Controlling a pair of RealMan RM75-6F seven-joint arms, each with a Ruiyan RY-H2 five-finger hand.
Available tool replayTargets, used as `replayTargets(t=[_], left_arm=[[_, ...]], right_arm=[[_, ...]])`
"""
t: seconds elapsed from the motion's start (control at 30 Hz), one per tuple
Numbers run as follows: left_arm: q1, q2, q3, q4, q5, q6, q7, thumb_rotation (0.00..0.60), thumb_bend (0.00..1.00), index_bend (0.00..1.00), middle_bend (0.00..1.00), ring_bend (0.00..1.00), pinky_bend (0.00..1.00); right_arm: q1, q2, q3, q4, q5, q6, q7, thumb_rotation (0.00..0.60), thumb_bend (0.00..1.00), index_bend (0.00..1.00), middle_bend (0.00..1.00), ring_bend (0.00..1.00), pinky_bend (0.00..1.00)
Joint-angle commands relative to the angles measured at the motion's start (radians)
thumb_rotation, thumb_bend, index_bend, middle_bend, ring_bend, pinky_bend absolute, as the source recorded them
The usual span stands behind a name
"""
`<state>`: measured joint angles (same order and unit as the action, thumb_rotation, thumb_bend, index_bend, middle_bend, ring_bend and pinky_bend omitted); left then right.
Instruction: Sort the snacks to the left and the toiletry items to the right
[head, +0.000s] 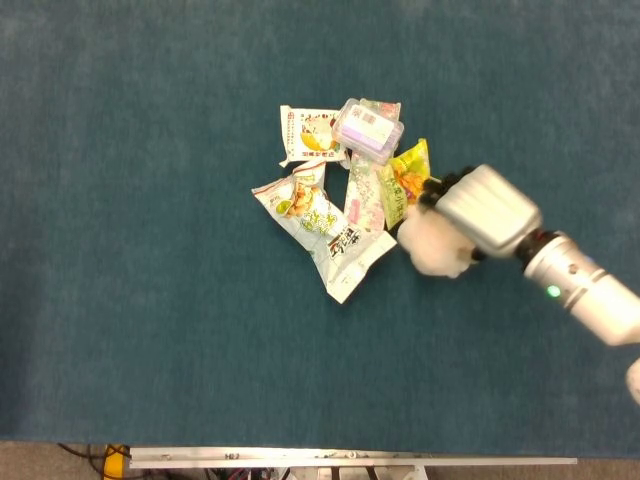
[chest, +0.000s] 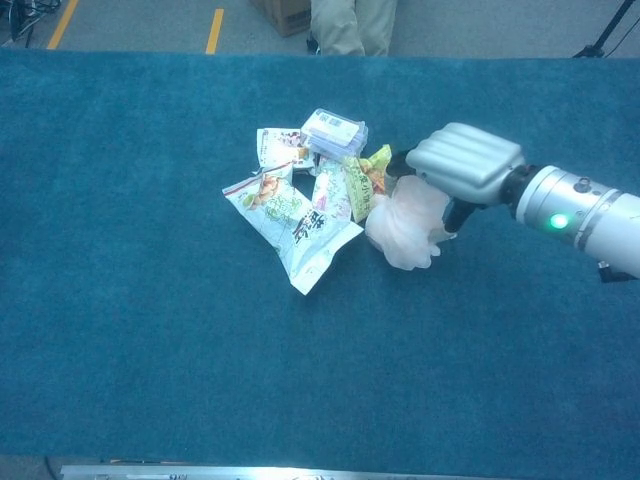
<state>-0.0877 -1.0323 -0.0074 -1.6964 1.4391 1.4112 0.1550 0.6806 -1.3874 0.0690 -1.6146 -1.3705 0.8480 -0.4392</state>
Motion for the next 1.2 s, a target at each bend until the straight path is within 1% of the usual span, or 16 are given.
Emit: replayTargets(t=[0.03,0.17,0.3,0.47,0.57,0.73,0.87,1.03,1.1,1.2], left_arm=[[0.0,-0.001,-0.001,0.003,-0.003,-0.002,-0.002,0.6,0.48,0.22,0.24,0.18,0.13],[-0.004,-0.006,-0.003,0.01,-0.008,-0.007,-0.005,0.6,0.48,0.22,0.24,0.18,0.13],[-0.012,-0.015,-0.003,0.014,-0.003,-0.018,-0.005,0.6,0.48,0.22,0.24,0.18,0.13],[-0.012,-0.013,-0.002,0.012,-0.002,-0.017,-0.003,0.6,0.48,0.22,0.24,0.18,0.13],[-0.007,-0.008,-0.004,0.01,-0.006,-0.009,-0.004,0.6,0.48,0.22,0.24,0.18,0.13],[-0.004,-0.004,-0.002,0.009,-0.011,-0.01,-0.004,0.6,0.48,0.22,0.24,0.18,0.13],[-0.005,-0.007,0.0,0.008,-0.004,-0.01,-0.002,0.6,0.48,0.22,0.24,0.18,0.13],[0.0,-0.007,0.004,0.005,-0.001,-0.005,-0.002,0.6,0.48,0.22,0.24,0.18,0.13],[0.005,-0.005,0.006,0.005,-0.001,0.001,-0.005,0.6,0.48,0.22,0.24,0.18,0.13],[0.013,-0.002,0.009,0.006,-0.002,0.009,-0.01,0.6,0.48,0.22,0.24,0.18,0.13]], right_arm=[[-0.014,0.03,-0.002,0.018,0.011,0.017,0.012,0.6,0.0,0.4,0.36,0.41,0.48],[-0.025,0.056,-0.002,0.038,0.04,0.028,0.017,0.6,0.0,0.4,0.36,0.41,0.48],[-0.026,0.057,0.003,0.057,0.058,0.039,0.008,0.6,0.0,0.4,0.36,0.41,0.48],[-0.018,0.066,0.013,0.046,0.069,0.04,0.016,0.6,0.0,0.4,0.36,0.39,0.48],[-0.014,0.081,0.034,0.029,0.077,0.05,0.049,0.6,0.0,0.39,0.36,0.38,0.48],[0.008,0.107,0.087,0.003,0.141,0.037,0.096,0.6,0.0,0.38,0.36,0.37,0.48],[0.045,0.082,0.13,0.015,0.215,0.041,0.047,0.6,0.0,0.37,0.35,0.36,0.48],[0.104,0.042,0.16,0.017,0.307,0.02,-0.023,0.6,0.0,0.32,0.34,0.34,0.48],[0.134,0.027,0.166,0.022,0.349,0.003,-0.057,0.6,0.0,0.28,0.32,0.32,0.48],[0.179,0.0,0.17,0.036,0.414,-0.015,-0.111,0.6,0.0,0.19,0.28,0.28,0.48]])
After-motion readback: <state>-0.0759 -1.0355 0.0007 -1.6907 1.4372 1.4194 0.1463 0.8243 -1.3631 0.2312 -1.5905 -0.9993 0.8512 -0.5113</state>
